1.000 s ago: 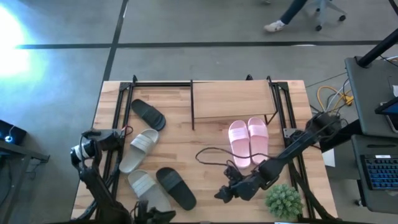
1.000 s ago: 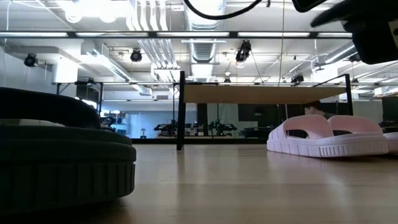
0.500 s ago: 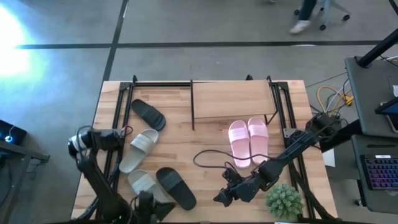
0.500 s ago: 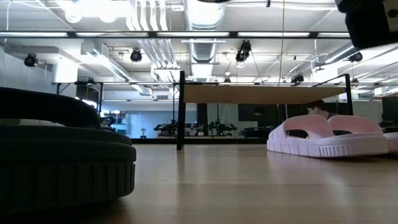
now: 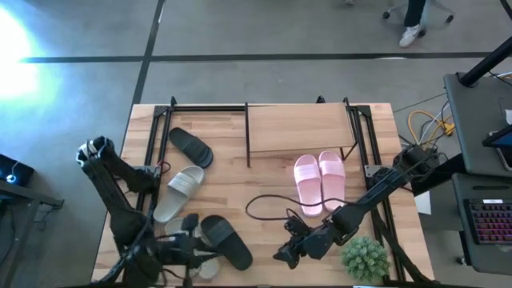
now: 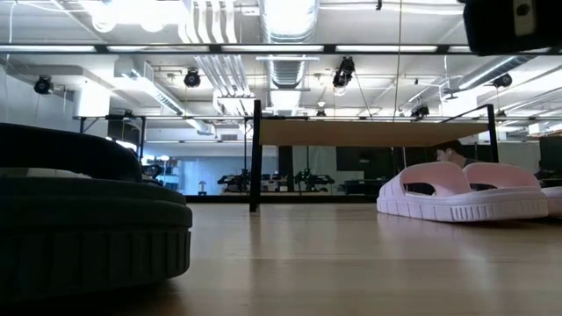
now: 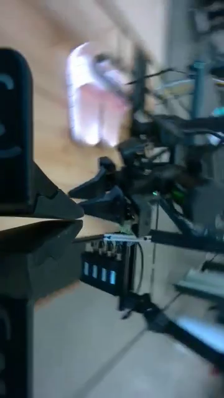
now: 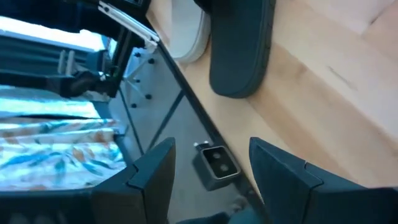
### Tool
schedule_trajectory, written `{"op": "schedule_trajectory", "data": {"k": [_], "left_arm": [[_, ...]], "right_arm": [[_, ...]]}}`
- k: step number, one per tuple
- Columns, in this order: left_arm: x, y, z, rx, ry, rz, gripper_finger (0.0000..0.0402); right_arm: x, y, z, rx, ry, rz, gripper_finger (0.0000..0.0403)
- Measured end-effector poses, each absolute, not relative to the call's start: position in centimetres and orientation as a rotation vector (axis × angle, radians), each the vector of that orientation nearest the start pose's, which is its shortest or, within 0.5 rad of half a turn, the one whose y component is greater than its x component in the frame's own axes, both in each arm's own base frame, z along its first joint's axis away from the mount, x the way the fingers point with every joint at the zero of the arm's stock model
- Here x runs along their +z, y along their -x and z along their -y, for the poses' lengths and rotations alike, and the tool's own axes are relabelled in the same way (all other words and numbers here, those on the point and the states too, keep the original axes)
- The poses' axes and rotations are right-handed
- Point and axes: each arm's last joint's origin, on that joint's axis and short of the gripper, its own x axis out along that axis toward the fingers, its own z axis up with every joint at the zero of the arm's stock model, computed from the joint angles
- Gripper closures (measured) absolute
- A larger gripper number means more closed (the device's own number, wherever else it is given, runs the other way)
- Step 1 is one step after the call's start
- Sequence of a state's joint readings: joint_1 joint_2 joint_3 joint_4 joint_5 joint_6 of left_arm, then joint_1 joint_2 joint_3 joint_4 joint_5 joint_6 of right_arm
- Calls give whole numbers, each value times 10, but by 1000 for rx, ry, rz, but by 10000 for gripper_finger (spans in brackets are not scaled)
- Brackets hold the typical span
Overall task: Pick and place slides into the shelf
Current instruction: Put the bottom gray slide on the shelf
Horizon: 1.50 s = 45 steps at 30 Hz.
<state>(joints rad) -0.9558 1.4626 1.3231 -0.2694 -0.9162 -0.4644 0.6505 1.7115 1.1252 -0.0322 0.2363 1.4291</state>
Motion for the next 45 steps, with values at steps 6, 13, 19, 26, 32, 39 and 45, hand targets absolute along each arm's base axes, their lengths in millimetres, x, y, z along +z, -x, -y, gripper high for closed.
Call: {"op": "schedule_trajectory", "data": {"k": [6,13,19,26,32,39,45], "left_arm": [[383,-194,220,39,-74,-199,402],[399,-192,193,238,-363,-174,402],[395,-197,176,358,-561,-264,402],[394,-189,165,445,-528,-278,401],[391,-168,134,322,-159,-359,401],[391,-138,101,219,-81,-423,401],[383,-100,72,51,-11,-593,401]], "right_arm": [[221,-303,-212,-51,-920,-722,207],[224,-316,-196,-16,-717,-679,207],[238,-332,-178,-5,-586,-626,207],[260,-351,-152,-42,-512,-583,207],[275,-361,-131,-99,-525,-606,208],[286,-372,-107,-153,-557,-566,209],[295,-375,-106,-112,-479,-540,209]]}}
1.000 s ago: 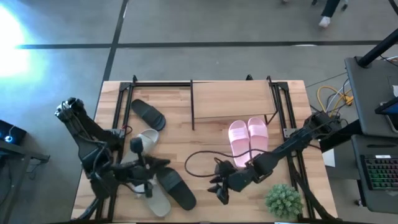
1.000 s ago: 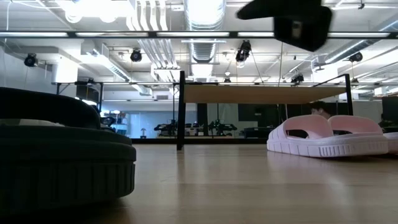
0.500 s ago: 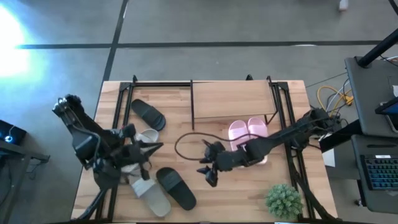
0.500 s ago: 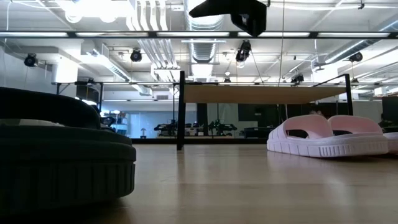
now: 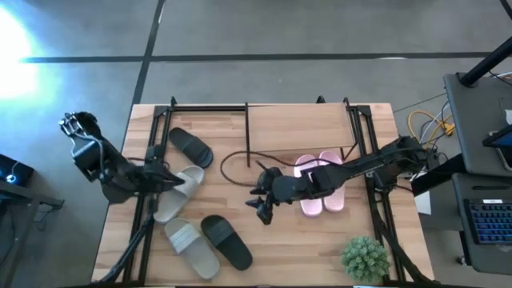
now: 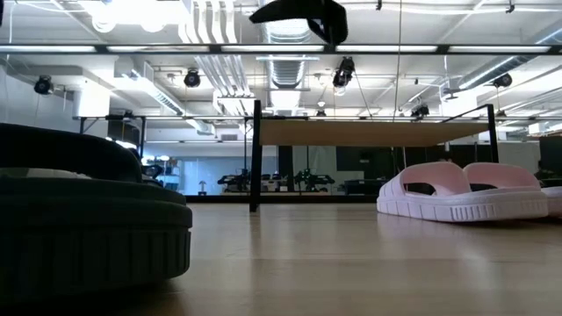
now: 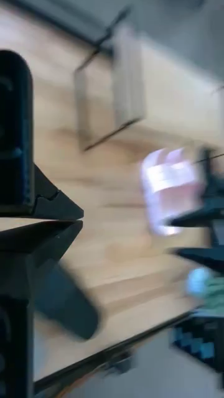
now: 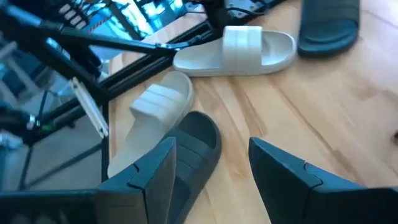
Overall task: Pick and place slides into the shelf
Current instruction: Put the bottom gray slide on the shelf
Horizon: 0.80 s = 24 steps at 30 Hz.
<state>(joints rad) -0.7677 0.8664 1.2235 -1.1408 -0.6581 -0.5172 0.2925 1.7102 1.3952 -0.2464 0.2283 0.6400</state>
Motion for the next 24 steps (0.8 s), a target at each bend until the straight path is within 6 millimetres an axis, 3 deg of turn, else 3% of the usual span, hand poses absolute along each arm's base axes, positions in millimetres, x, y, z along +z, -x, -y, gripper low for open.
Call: {"op": "schedule_trajectory", "data": {"k": [4,8,17,24], "left_arm": [[370,-84,63,-6,129,-771,401],[350,-88,70,-55,126,-877,401],[292,-108,131,-239,41,-1236,401],[301,-95,169,-206,18,-1236,401]], "right_arm": [[295,-376,-111,-102,-463,-546,209],[297,-376,-110,-146,-478,-515,209],[297,-375,-113,-173,-563,-511,209],[299,-373,-125,-60,-613,-543,209]]}}
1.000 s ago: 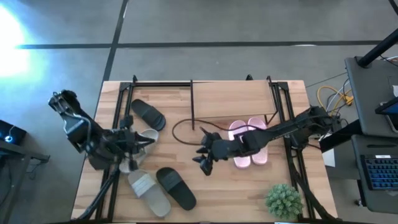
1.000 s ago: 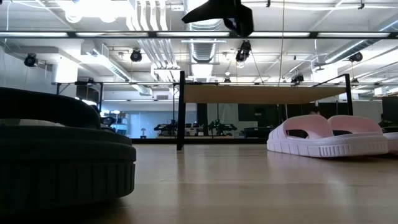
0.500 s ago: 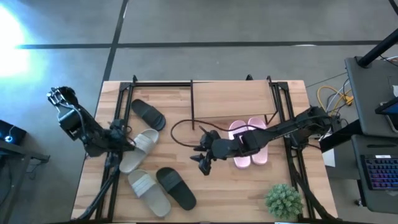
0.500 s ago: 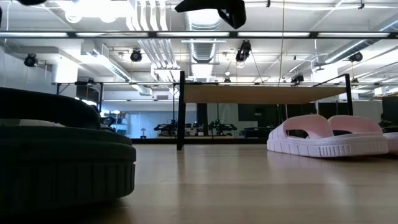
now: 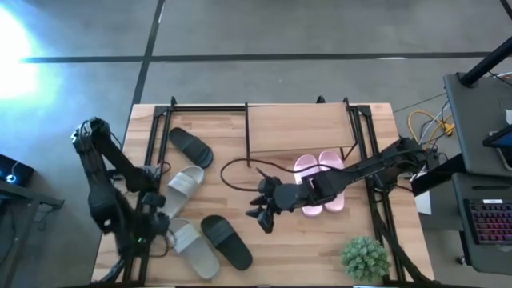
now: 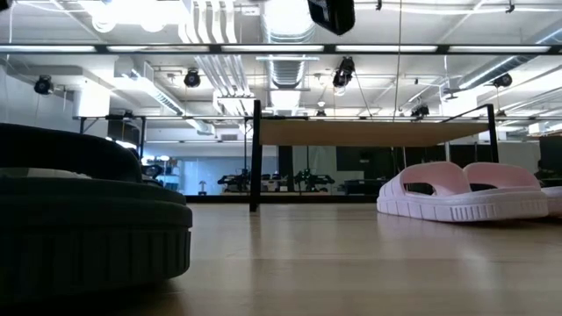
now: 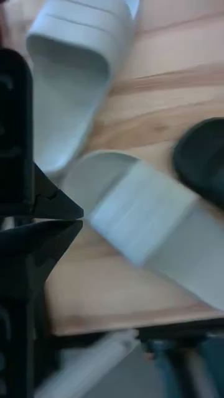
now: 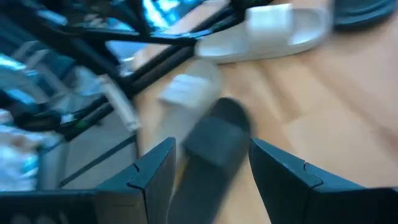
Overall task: Pick and place slides into the shelf
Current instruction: Put the bottom gray slide on the shelf
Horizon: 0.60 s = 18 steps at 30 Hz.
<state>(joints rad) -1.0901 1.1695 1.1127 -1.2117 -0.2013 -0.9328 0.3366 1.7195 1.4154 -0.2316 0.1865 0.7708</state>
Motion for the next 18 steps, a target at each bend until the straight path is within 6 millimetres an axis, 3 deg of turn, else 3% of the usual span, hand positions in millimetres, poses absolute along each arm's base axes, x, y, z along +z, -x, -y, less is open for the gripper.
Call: {"op": "schedule_trajectory", "data": {"k": [7,11,14,18], "left_arm": [[339,-89,177,-160,84,-985,401],[357,-87,165,-133,105,-873,401],[371,-84,152,-93,138,-753,401],[385,-79,135,-69,189,-650,402]], "right_arm": [[308,-380,-127,24,-600,-447,209],[299,-399,-127,102,-629,-386,209],[306,-419,-136,224,-657,-332,209],[319,-442,-146,254,-574,-355,209]]}}
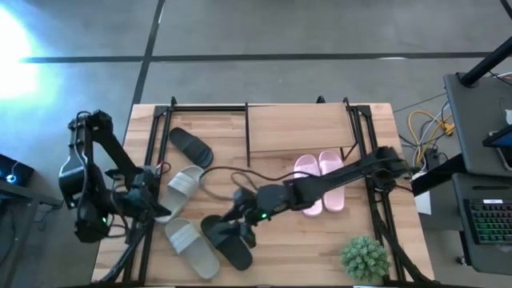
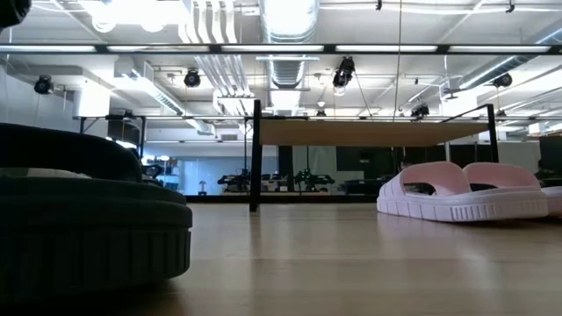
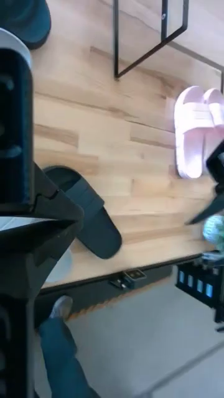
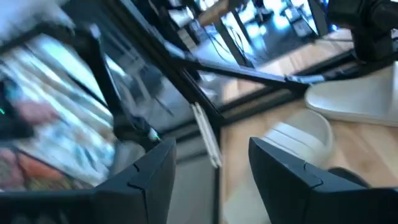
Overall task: Pick and place slides into the shelf
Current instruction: Put the bottom gray slide on the shelf
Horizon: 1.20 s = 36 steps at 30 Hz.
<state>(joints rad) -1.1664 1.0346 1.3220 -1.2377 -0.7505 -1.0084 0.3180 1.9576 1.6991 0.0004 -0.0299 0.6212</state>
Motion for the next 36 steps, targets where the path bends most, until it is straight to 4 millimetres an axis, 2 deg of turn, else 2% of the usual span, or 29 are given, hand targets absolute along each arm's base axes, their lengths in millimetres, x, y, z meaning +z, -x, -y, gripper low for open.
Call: {"op": "schedule_trajectory", "data": {"k": [4,8,11,14,20,23,29,36], "left_arm": [[384,-74,125,-82,188,-671,402],[372,-72,125,-92,99,-818,402],[364,-71,127,-87,49,-883,402],[358,-71,128,-88,37,-911,402],[345,-70,128,-59,84,-948,402],[333,-74,140,-84,93,-1013,402],[305,-84,175,-66,1,-1219,402],[293,-100,215,46,38,-1286,402]], "right_arm": [[321,-457,-146,186,-442,-486,209],[330,-458,-144,25,-303,-589,209],[329,-452,-143,-96,-217,-694,209],[326,-443,-143,-138,-160,-793,209],[316,-424,-146,-236,-143,-954,209],[311,-417,-148,-308,-141,-1002,209],[307,-408,-153,-402,-152,-1023,209],[305,-398,-147,-561,-141,-1035,209]]}}
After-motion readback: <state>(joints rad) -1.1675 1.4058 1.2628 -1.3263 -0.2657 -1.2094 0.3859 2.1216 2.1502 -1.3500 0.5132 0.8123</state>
